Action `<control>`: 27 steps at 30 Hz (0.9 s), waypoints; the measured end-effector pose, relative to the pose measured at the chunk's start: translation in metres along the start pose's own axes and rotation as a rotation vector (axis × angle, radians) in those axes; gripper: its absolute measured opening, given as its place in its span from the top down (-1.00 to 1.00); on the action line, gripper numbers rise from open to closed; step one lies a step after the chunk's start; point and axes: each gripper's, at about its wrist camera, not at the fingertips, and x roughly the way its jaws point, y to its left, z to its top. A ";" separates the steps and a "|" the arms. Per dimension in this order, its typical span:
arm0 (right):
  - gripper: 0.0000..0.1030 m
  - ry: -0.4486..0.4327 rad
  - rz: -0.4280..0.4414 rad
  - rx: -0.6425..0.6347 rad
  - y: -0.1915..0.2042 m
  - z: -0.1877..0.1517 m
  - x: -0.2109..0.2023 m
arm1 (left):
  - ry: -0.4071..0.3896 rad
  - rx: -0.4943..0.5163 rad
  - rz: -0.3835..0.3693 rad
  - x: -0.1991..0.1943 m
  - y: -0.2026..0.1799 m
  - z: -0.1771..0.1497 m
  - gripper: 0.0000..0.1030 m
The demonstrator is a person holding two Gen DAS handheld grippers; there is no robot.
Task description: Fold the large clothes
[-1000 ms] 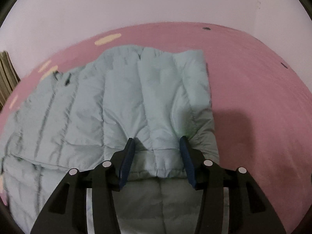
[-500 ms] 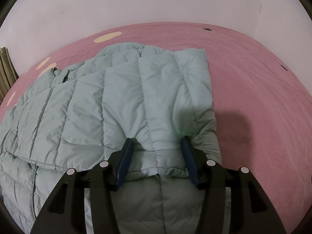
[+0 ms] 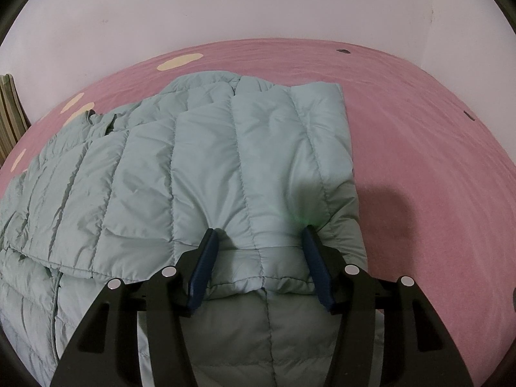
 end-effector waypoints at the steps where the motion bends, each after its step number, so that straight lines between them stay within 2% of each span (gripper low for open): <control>1: -0.07 0.000 0.001 0.000 -0.001 0.000 0.000 | -0.016 -0.030 0.000 0.006 0.003 0.011 -0.96; 5: -0.07 0.000 -0.001 -0.001 0.001 0.000 0.001 | -0.063 -0.122 0.006 0.019 0.022 0.033 -0.96; 8: -0.07 -0.001 -0.001 -0.001 0.001 0.001 0.000 | -0.108 -0.152 0.016 0.022 0.034 0.042 -0.67; 14: -0.07 -0.002 0.000 -0.002 0.000 0.000 0.000 | -0.141 -0.184 0.031 0.027 0.040 0.052 -0.57; 16: -0.07 -0.001 0.000 -0.001 0.000 0.000 0.000 | -0.150 -0.202 0.043 0.028 0.042 0.058 -0.47; 18: -0.07 -0.002 0.000 -0.001 0.000 0.000 0.000 | -0.154 -0.212 0.030 0.026 0.047 0.058 -0.09; 19: -0.07 -0.002 -0.001 -0.001 0.000 0.000 0.000 | -0.151 -0.219 0.022 0.028 0.049 0.060 -0.03; 21: -0.07 -0.002 -0.001 -0.001 0.001 0.000 0.000 | -0.146 -0.214 0.035 0.031 0.050 0.065 0.30; 23: -0.07 -0.002 -0.001 -0.001 0.001 0.000 0.000 | -0.149 -0.176 0.014 0.030 0.043 0.071 0.55; 25: -0.07 -0.002 -0.001 -0.001 0.001 0.000 0.000 | -0.160 -0.127 0.023 0.024 0.031 0.073 0.59; 27: -0.07 -0.002 0.000 0.000 0.001 0.000 0.000 | -0.169 -0.088 0.000 0.020 0.015 0.075 0.63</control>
